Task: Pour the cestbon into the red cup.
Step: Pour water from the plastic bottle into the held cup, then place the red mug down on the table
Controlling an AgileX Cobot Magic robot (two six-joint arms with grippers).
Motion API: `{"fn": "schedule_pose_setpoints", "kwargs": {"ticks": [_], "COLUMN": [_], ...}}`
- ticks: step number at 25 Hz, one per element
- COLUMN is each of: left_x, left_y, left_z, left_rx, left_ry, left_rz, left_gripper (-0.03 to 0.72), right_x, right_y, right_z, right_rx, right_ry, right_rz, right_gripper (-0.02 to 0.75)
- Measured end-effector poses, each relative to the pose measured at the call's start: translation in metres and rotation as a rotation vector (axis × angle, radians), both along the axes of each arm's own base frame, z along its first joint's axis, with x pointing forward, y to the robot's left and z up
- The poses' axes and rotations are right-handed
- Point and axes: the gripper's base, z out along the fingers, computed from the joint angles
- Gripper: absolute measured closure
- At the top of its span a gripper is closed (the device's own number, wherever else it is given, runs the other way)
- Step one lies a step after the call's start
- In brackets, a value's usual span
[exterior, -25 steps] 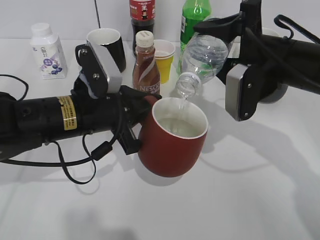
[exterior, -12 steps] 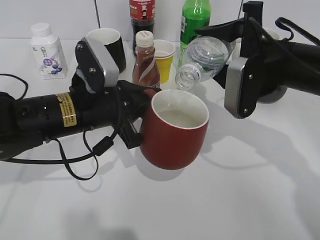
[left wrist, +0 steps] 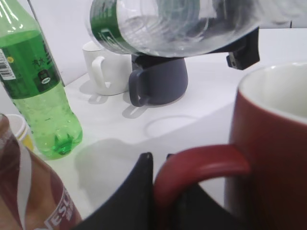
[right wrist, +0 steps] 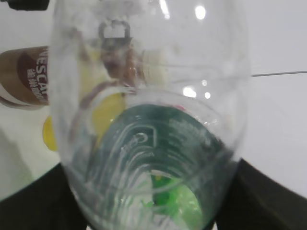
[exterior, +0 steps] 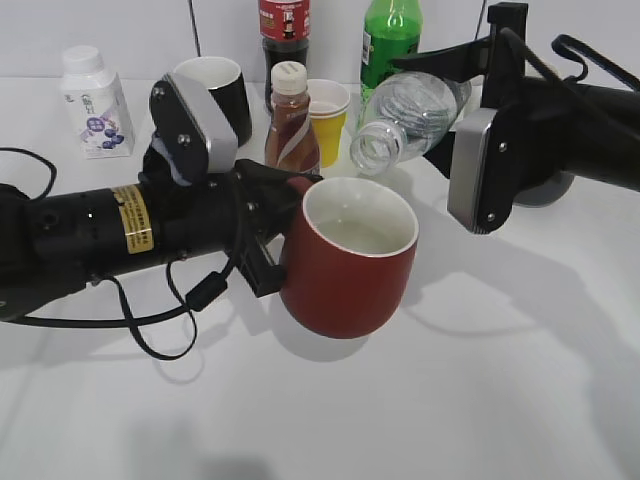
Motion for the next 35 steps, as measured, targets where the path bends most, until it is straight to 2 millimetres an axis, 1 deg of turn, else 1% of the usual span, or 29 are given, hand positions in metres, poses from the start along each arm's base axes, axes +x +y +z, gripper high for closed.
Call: {"fn": "schedule_pose_setpoints", "kwargs": {"ticks": [13, 16, 20, 24, 30, 35], "left_x": [0.000, 0.000, 0.002, 0.005, 0.015, 0.023], "left_y": [0.000, 0.000, 0.001, 0.003, 0.015, 0.026], "left_z": [0.000, 0.000, 0.001, 0.002, 0.002, 0.002], "left_rx": [0.000, 0.000, -0.012, -0.035, -0.042, -0.044], "left_ry": [0.000, 0.000, 0.007, 0.022, 0.026, 0.026], "left_rz": [0.001, 0.001, 0.021, 0.066, 0.122, 0.166], "left_gripper": [0.648, 0.648, 0.648, 0.648, 0.648, 0.648], "right_x": [0.000, 0.000, 0.000, 0.005, 0.021, 0.028], "right_y": [0.000, 0.000, 0.001, 0.001, -0.004, -0.005], "right_z": [0.000, 0.000, 0.004, 0.001, -0.008, -0.012], "right_rx": [0.004, 0.030, 0.154, 0.245, 0.472, 0.648], "right_ry": [0.007, 0.040, 0.117, 0.177, 0.328, 0.450], "right_rz": [-0.001, -0.008, -0.015, -0.040, -0.158, -0.194], "right_gripper": [0.258, 0.258, 0.258, 0.258, 0.258, 0.258]}}
